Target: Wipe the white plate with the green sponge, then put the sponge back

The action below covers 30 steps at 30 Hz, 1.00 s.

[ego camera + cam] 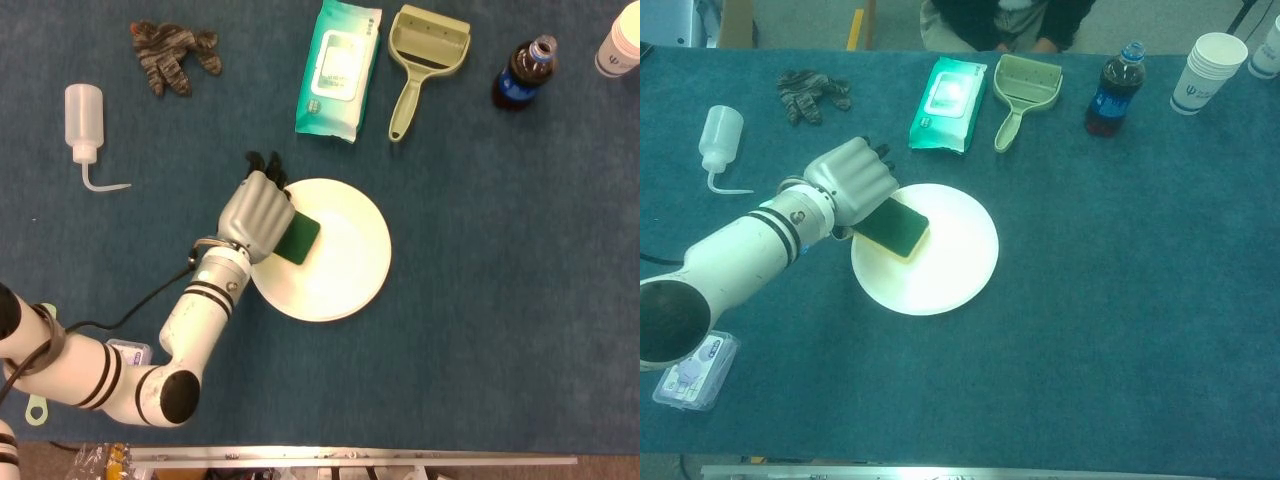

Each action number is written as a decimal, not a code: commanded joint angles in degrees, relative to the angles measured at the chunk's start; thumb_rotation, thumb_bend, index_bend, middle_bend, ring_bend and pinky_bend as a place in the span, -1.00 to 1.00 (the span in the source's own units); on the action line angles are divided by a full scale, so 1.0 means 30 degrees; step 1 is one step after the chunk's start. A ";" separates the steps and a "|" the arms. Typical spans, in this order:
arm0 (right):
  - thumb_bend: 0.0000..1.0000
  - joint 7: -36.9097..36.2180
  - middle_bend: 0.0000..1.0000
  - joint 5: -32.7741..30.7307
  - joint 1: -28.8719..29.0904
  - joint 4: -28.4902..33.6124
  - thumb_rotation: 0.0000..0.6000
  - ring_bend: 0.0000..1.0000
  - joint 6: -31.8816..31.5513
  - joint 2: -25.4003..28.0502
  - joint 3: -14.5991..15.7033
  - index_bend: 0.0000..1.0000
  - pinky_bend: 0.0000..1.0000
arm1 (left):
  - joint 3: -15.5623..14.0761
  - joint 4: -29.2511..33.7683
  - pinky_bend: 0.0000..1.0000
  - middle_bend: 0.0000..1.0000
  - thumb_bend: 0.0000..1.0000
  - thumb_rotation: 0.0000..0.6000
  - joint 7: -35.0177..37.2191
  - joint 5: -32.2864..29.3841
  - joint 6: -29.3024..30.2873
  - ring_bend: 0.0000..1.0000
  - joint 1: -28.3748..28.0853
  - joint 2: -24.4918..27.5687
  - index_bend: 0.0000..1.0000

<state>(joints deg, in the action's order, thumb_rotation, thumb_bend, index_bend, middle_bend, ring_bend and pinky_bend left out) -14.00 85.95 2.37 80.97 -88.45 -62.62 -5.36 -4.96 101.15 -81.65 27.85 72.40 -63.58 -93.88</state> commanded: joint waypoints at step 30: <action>-0.63 0.0418 -0.20 0.0272 0.0169 0.0433 1.00 -0.46 -0.0007 -0.0058 0.0020 -0.32 -0.37 | -0.0971 0.1825 -0.66 -0.62 -0.52 0.78 0.3490 0.2686 0.1403 -0.85 0.2827 0.4188 -0.13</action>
<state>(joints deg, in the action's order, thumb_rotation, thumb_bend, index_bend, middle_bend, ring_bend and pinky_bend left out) -12.75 86.77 2.88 82.28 -88.47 -62.80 -5.30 -7.65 107.03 -71.94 35.55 76.97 -55.74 -81.90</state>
